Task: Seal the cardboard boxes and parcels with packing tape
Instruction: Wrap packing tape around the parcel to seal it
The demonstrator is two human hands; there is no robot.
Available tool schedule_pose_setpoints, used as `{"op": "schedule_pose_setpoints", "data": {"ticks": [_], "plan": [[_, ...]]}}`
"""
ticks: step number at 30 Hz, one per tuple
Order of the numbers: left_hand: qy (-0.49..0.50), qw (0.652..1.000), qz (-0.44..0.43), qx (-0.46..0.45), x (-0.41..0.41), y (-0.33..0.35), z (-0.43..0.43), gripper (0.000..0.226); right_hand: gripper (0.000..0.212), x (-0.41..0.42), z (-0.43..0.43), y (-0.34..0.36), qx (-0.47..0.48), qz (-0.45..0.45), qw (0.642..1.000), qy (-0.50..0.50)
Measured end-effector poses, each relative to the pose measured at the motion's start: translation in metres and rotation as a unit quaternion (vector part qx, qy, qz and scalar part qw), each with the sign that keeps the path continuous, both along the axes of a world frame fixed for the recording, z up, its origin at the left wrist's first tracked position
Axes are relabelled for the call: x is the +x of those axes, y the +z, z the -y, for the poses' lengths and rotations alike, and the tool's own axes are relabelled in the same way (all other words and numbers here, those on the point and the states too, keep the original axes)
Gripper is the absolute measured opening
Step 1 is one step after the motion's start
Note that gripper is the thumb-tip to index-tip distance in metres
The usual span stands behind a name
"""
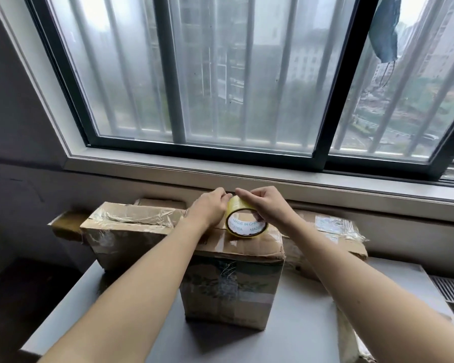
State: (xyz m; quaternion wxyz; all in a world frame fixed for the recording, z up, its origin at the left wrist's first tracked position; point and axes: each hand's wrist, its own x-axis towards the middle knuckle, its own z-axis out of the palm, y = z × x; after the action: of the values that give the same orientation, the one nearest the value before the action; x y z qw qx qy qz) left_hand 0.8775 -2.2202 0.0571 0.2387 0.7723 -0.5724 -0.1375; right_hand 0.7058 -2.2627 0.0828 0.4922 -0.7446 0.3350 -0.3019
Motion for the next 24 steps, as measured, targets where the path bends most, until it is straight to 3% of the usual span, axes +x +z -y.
{"op": "schedule_pose_setpoints", "data": {"ticks": [3,6,8,10,13,15,20,24], "plan": [[0.011,0.994,0.088,0.07,0.005,-0.022,0.007,0.029,0.048,-0.009,0.001,-0.017,0.107,0.066,0.991,-0.035],[-0.009,0.974,0.186,0.125,0.014,-0.028,0.004,0.038,0.056,-0.002,-0.004,-0.025,0.115,0.039,0.992,-0.042],[-0.015,0.969,0.211,0.124,0.012,-0.028,0.004,0.032,0.057,0.006,-0.007,-0.021,0.113,0.048,0.992,-0.029],[-0.009,0.974,0.201,0.108,0.009,-0.029,0.005,0.035,0.055,0.002,-0.004,-0.01,0.074,0.049,0.995,-0.036],[0.015,0.982,0.168,0.083,0.009,-0.03,0.004,0.06,0.061,-0.024,0.011,0.009,-0.044,-0.021,0.997,-0.054],[0.013,0.982,0.171,0.079,0.008,-0.03,0.005,0.064,0.06,-0.045,0.022,0.015,-0.079,-0.067,0.993,-0.062],[0.024,0.987,0.15,0.059,0.002,-0.023,0.003,0.054,0.052,-0.055,0.025,0.006,-0.083,-0.038,0.995,-0.039],[-0.02,0.992,0.119,0.023,-0.03,-0.007,0.012,0.049,0.045,-0.062,0.028,-0.007,0.012,0.045,0.998,-0.048]]}}
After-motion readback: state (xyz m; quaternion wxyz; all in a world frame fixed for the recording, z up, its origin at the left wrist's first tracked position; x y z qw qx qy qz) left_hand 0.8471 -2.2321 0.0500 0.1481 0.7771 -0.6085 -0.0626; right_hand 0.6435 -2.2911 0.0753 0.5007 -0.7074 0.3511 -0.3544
